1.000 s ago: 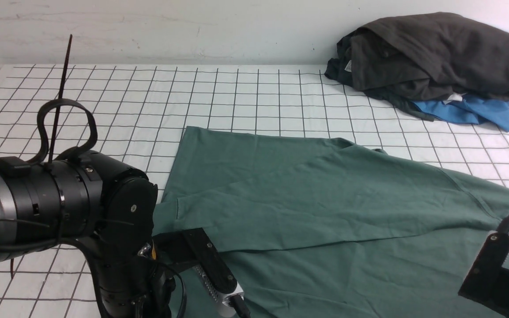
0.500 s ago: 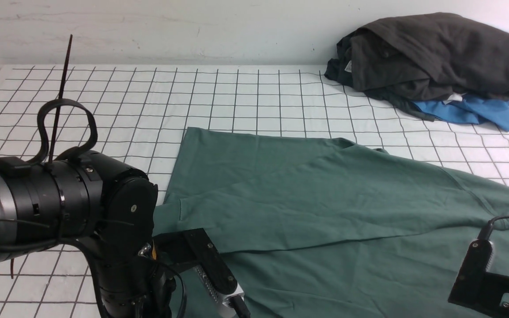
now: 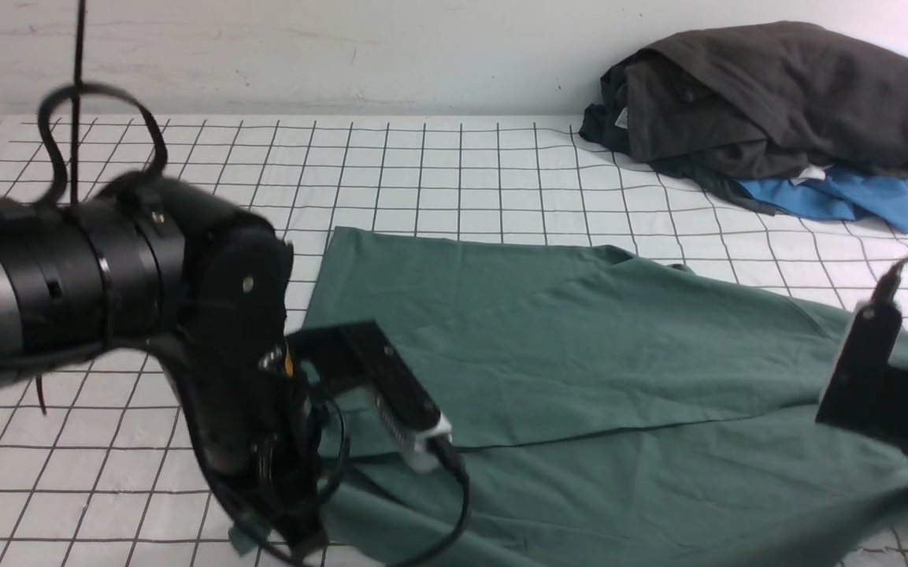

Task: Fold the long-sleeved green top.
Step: Use both arms to drag the lower edge of the fabric forward and fold it over the upper edge, then use the right arm to clamp the right edge of the fabric

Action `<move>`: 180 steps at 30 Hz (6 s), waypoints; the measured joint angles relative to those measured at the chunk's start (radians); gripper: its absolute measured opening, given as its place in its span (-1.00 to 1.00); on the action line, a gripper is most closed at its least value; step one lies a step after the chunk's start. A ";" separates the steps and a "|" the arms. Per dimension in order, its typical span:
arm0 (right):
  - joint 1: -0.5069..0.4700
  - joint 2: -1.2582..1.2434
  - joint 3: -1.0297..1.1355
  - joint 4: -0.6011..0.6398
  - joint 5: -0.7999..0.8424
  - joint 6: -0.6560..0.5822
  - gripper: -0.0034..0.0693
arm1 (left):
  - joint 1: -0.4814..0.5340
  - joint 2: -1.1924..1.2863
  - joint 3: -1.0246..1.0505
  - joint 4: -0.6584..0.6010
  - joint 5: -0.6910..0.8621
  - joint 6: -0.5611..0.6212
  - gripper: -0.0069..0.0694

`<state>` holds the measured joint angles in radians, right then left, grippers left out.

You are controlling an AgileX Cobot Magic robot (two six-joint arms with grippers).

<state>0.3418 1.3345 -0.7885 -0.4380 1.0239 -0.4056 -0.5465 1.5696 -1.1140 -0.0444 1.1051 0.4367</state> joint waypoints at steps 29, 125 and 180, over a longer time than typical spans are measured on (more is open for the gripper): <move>-0.337 0.686 -0.859 0.375 0.058 -0.264 -0.87 | 0.331 0.715 -1.041 -0.037 0.124 0.092 -0.78; -0.097 0.917 -1.406 0.531 0.219 0.078 -0.79 | 0.243 0.822 -1.033 -0.199 0.124 0.113 -0.84; -0.235 0.251 -0.574 0.238 0.218 0.443 -0.75 | 0.316 0.791 -1.030 -0.307 0.123 0.033 -0.84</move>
<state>0.1064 1.5859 -1.3626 -0.2002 1.2422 0.0375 -0.2301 2.3601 -2.1440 -0.3517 1.2277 0.4696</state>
